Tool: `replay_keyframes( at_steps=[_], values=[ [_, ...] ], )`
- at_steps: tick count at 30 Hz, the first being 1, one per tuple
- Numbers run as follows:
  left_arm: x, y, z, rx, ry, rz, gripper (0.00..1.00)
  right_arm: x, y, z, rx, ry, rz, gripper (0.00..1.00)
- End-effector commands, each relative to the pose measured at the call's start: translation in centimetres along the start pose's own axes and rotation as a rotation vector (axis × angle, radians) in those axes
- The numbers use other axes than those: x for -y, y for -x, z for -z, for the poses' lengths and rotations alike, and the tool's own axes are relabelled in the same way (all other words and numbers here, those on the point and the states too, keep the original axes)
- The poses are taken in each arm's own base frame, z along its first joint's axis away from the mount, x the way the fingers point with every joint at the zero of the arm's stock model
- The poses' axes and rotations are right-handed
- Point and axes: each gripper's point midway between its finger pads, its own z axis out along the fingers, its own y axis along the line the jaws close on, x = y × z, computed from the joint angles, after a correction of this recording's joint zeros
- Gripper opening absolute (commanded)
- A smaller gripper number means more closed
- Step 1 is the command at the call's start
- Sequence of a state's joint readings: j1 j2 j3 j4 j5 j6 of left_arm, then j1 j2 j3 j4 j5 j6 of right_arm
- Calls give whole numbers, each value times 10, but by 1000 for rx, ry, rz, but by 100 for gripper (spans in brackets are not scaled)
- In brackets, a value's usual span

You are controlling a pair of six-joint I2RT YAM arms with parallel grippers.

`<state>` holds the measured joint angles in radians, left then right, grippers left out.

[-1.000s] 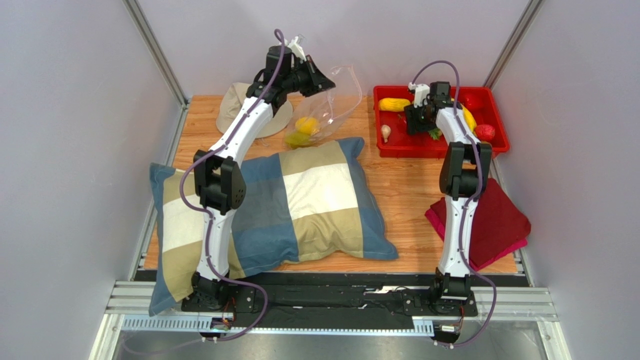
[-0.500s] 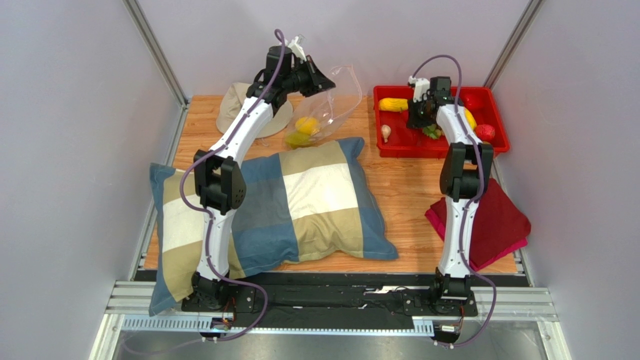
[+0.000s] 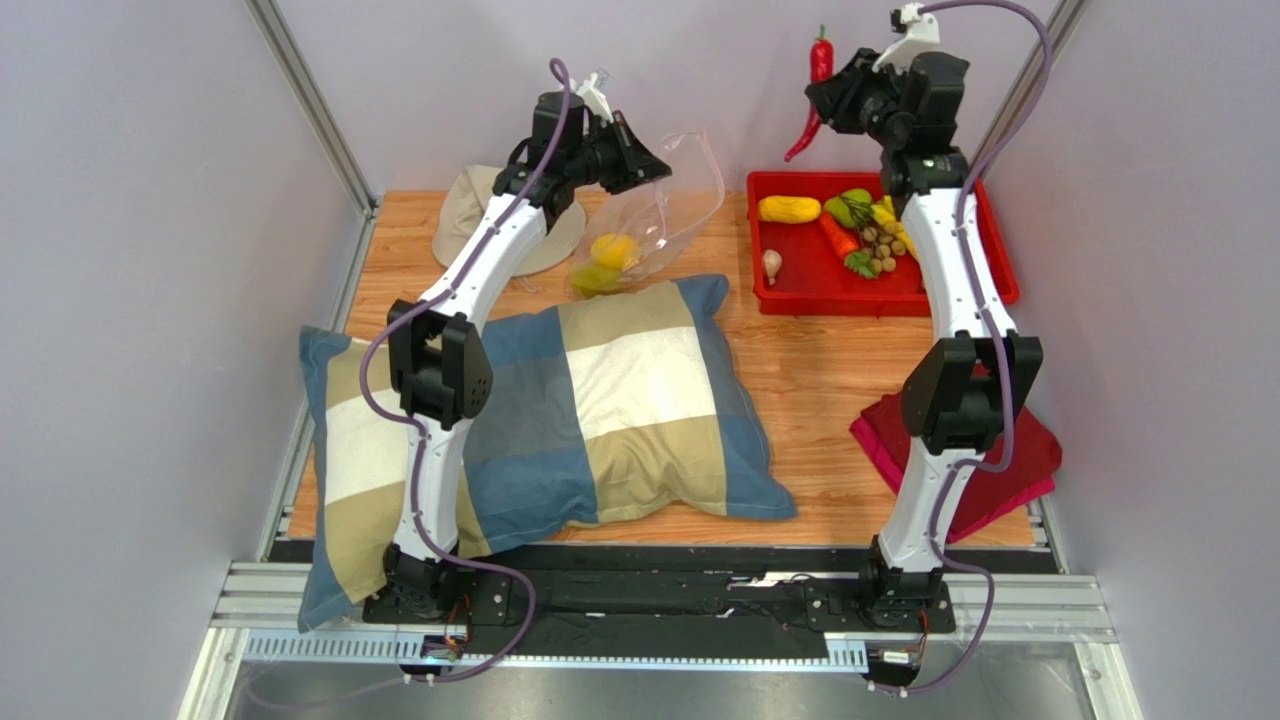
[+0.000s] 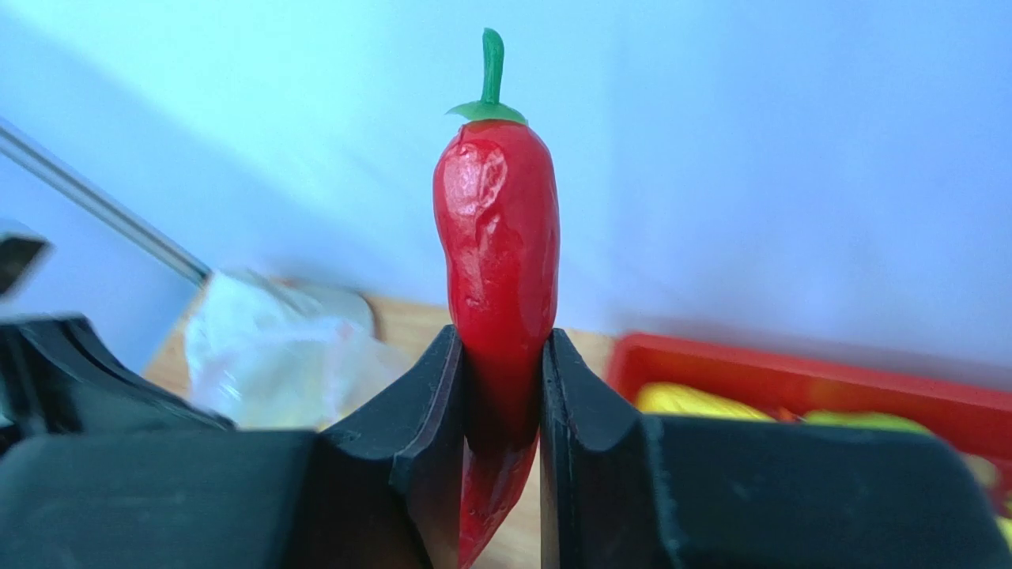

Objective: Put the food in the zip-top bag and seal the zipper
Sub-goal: Pick up the fake vegetable from the bin, then place the fake vegetable in the zipper food storage bag, then pick up the fake fruit from the bin.

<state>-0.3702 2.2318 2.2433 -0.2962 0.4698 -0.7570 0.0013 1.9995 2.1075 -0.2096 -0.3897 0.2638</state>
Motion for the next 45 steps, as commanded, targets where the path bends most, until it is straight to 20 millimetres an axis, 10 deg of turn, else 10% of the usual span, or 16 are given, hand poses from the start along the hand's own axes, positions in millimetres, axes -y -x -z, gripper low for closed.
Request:
replay_keyframes(
  at_steps=[1,14,16,20,25,32,41,45],
  values=[
    [21,11,5,27,-48,-28,0,-52,5,-22,145,-23,-71,0],
    [23,14,6,35,-51,-16,0,-140,-54,-32,254,18,261,3],
    [22,15,7,37,-52,-12,0,-140,-68,-32,214,23,273,12],
    [19,18,8,43,-51,-7,0,-152,-79,-26,127,87,281,65],
    [18,21,9,47,-53,-3,0,-146,-65,-17,33,86,192,89],
    [19,20,10,44,-56,-5,0,-57,-18,12,-10,113,160,97],
    [16,16,6,36,-60,13,0,140,-70,45,-292,-174,232,96],
    [14,14,5,30,-59,14,0,197,-89,55,-369,-294,348,96]
  ],
)
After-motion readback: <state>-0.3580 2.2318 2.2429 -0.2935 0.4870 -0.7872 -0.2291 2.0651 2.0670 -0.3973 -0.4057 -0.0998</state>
